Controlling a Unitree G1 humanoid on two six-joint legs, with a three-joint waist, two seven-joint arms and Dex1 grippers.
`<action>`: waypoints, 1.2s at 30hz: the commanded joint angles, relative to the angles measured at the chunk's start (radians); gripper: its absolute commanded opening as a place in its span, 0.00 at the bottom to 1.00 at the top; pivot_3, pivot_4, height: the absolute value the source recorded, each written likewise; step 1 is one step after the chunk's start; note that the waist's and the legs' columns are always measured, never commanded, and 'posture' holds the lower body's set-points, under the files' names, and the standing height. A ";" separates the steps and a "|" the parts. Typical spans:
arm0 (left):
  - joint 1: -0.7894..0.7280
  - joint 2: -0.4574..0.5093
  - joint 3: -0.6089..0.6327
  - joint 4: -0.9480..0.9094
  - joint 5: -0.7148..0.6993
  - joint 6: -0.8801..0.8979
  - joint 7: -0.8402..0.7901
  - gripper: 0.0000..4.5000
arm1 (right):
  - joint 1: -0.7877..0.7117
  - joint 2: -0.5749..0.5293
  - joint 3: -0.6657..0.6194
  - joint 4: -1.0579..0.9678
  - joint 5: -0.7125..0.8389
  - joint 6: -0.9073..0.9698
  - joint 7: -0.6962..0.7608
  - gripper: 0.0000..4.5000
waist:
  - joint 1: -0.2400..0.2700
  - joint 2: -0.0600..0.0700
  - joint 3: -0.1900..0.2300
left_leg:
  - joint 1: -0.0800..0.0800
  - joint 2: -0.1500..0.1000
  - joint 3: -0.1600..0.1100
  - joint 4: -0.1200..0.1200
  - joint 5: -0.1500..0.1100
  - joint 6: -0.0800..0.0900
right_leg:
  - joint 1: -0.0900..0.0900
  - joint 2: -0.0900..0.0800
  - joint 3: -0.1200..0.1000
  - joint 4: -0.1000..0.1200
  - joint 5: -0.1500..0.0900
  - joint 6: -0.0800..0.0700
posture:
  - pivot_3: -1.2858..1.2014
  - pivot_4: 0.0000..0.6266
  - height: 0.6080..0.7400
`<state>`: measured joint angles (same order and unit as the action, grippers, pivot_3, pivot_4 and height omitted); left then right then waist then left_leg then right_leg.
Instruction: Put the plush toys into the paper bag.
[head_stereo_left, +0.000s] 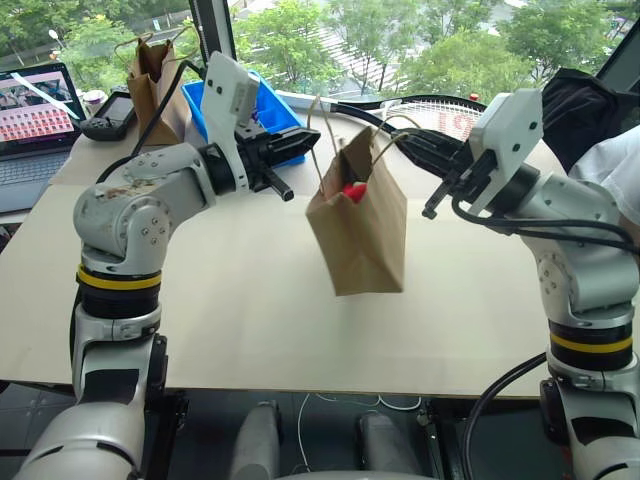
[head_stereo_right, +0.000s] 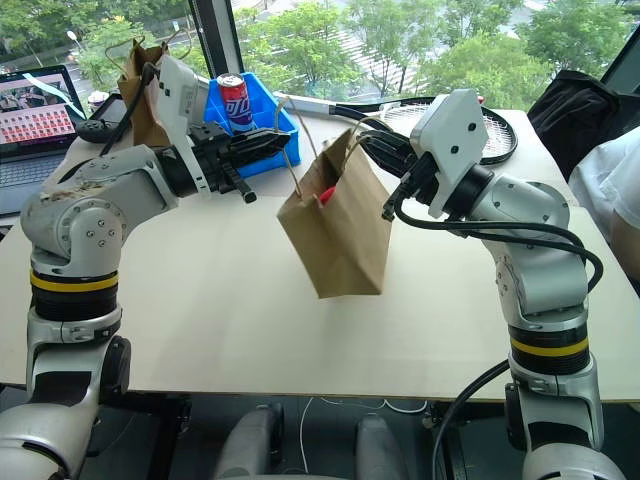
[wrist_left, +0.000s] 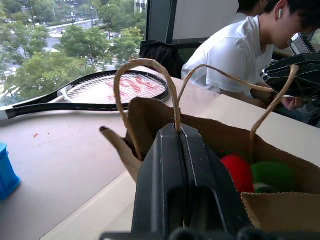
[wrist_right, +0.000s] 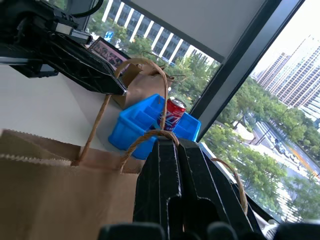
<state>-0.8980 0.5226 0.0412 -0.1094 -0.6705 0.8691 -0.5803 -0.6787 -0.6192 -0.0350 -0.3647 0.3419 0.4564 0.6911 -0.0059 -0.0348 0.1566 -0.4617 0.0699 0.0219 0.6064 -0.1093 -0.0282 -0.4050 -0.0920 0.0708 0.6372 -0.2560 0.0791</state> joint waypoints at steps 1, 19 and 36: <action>-0.014 0.001 0.010 -0.023 0.014 -0.028 -0.015 0.00 | -0.030 -0.033 -0.017 -0.072 0.043 0.059 0.015 0.01 | 0.000 0.000 0.000 | 0.000 0.000 0.000 0.000 0.000 0.000 | 0.000 0.000 0.000 0.000 0.000 0.000 | 0.52 0.24 0.93; -0.041 -0.020 0.009 -0.005 0.049 -0.051 -0.038 0.00 | -0.003 -0.122 -0.035 -0.121 0.129 0.195 0.058 0.01 | -0.006 0.000 0.000 | 0.000 0.000 0.000 0.001 0.000 0.000 | -0.001 0.000 0.000 0.002 0.000 0.000 | 0.52 0.24 0.93; 0.007 0.010 -0.029 -0.069 0.046 -0.027 -0.121 0.00 | 0.027 -0.143 -0.006 -0.203 0.219 0.342 0.081 0.01 | -0.006 0.000 0.000 | 0.000 0.000 0.000 0.000 0.000 0.000 | -0.001 0.000 0.000 0.002 -0.001 0.000 | 0.52 0.24 0.93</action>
<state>-0.8901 0.5102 0.0249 -0.1181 -0.6169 0.8341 -0.6659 -0.6471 -0.7459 -0.0290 -0.5125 0.5112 0.7607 0.7594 -0.0123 -0.0352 0.1571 -0.4617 0.0700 0.0219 0.6068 -0.1092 -0.0281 -0.4055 -0.0921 0.0710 0.6389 -0.2565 0.0788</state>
